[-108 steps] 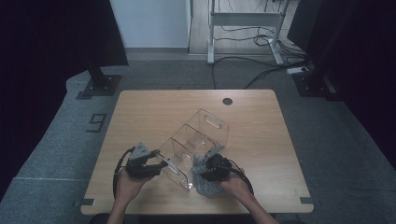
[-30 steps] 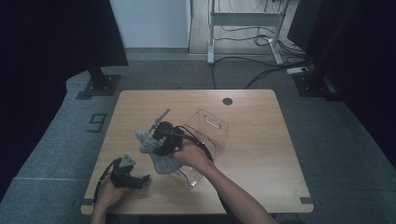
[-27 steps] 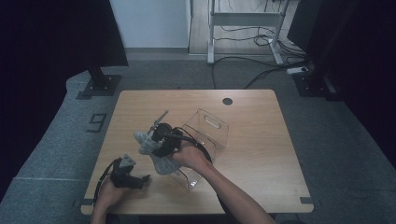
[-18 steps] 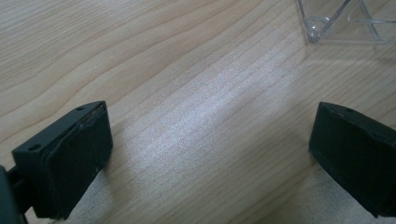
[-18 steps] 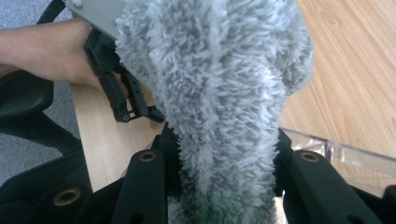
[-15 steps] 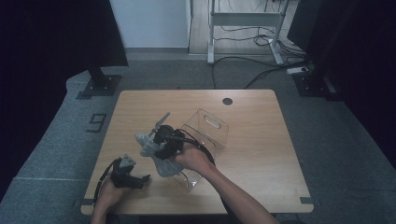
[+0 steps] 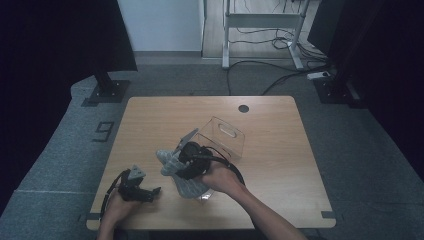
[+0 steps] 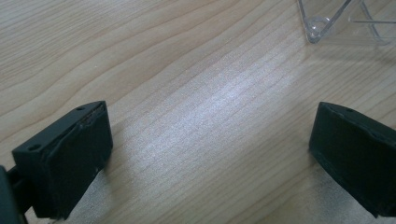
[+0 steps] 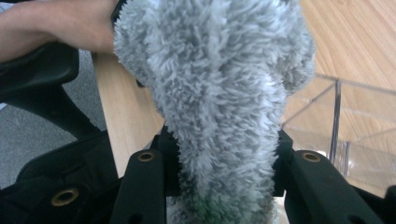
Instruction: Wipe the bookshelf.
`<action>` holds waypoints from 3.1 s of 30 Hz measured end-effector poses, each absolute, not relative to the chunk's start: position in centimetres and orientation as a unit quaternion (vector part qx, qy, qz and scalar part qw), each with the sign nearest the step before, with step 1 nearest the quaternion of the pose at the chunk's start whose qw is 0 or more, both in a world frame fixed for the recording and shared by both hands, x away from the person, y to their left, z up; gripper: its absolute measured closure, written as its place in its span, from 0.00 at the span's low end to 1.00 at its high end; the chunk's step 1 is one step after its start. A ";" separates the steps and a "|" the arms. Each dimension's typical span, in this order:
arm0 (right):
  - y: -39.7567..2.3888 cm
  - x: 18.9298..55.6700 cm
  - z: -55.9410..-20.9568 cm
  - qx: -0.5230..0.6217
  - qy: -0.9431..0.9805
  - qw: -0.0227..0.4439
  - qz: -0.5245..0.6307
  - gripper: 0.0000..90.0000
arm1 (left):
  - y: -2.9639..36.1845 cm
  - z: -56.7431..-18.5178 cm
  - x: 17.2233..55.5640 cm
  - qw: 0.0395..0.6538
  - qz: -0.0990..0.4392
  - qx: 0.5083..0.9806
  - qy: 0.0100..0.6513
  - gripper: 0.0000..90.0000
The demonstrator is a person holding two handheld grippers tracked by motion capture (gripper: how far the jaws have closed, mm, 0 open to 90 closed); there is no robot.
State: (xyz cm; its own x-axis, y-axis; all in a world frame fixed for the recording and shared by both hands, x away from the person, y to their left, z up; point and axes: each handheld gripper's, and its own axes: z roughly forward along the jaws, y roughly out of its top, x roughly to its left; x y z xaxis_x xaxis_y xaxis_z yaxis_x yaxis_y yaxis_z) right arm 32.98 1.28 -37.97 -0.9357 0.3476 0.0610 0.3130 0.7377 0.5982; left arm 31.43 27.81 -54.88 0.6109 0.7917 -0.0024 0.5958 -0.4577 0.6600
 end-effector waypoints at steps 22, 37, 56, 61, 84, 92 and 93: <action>-4.1 29.5 -39.9 0.181 0.921 0.023 0.344 0.68 | 27.8 -54.9 31.4 0.317 0.154 0.839 0.414 0.00; -5.6 28.3 -42.2 0.184 0.918 0.025 0.350 0.68 | 27.8 -54.9 31.4 0.316 0.154 0.839 0.415 0.00; -5.3 28.3 -48.9 0.194 0.926 0.024 0.323 0.68 | 27.8 -54.9 31.4 0.316 0.154 0.839 0.416 0.00; -5.4 28.2 -49.8 0.193 0.925 0.026 0.327 0.68 | 27.8 -54.9 31.4 0.316 0.154 0.839 0.416 0.00; -8.2 27.5 -46.6 0.201 0.916 0.029 0.347 0.69 | 27.8 -54.9 31.4 0.317 0.154 0.838 0.417 0.00; -11.2 27.9 -44.3 0.227 0.903 0.043 0.362 0.69 | 27.8 -54.9 31.4 0.316 0.154 0.838 0.417 0.00; -11.8 28.1 -44.0 0.235 0.900 0.046 0.363 0.69 | 27.8 -54.9 31.4 0.316 0.154 0.838 0.417 0.00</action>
State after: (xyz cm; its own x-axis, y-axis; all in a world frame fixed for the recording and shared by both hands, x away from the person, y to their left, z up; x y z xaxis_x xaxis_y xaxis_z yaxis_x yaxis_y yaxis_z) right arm 28.13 -11.78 -44.02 -0.8856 0.4562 0.0874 0.3892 0.6258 0.6759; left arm 31.37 27.76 -54.87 0.6052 0.7960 -0.0054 0.6013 -0.4527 0.6584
